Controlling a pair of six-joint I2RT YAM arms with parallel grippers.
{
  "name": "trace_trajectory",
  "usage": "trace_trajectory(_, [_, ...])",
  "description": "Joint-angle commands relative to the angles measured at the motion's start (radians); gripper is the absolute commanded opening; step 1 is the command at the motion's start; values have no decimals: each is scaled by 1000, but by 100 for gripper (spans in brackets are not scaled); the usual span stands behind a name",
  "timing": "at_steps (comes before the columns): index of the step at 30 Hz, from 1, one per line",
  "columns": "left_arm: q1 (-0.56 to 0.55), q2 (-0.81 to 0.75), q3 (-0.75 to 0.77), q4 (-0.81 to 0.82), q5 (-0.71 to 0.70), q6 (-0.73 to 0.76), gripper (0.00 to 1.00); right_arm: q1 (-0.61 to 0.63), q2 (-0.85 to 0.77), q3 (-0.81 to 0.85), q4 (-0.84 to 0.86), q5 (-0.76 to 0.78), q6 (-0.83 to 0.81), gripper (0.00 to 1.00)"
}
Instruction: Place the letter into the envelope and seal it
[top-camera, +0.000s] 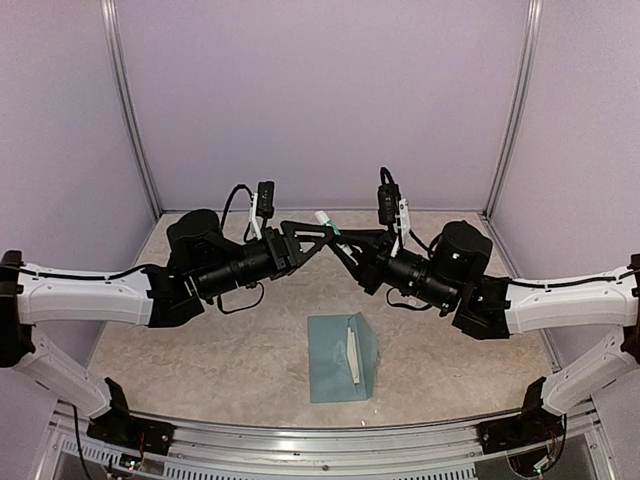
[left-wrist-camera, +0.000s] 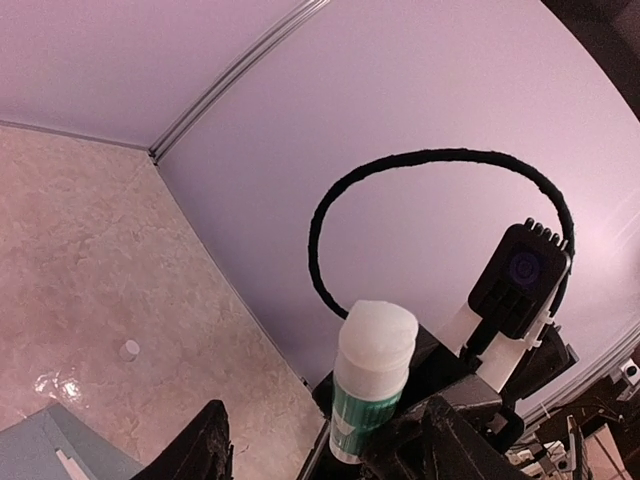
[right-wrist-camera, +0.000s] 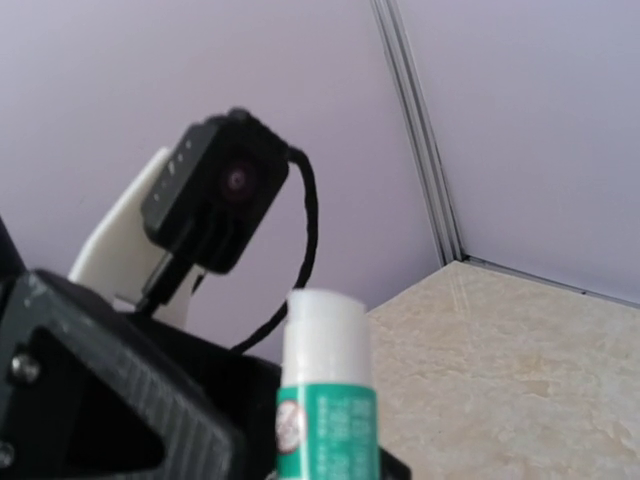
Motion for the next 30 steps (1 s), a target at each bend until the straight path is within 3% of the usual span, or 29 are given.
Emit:
trace_trajectory(1, [-10, 13, 35, 41, 3, 8, 60, 18, 24, 7, 26, -2, -28, 7])
trace_trajectory(7, [-9, 19, 47, 43, -4, 15, 54, 24, 31, 10, 27, -32, -31, 7])
trace_trajectory(21, [-18, 39, 63, 26, -24, 25, 20, 35, 28, 12, 1, -11, -36, 8])
trace_trajectory(24, [-17, 39, 61, 3, -33, 39, 12, 35, 19, 18, -29, 20, -25, 18])
trace_trajectory(30, [27, -5, 7, -98, -21, 76, 9, 31, -88, 9, -260, 93, 36, 62])
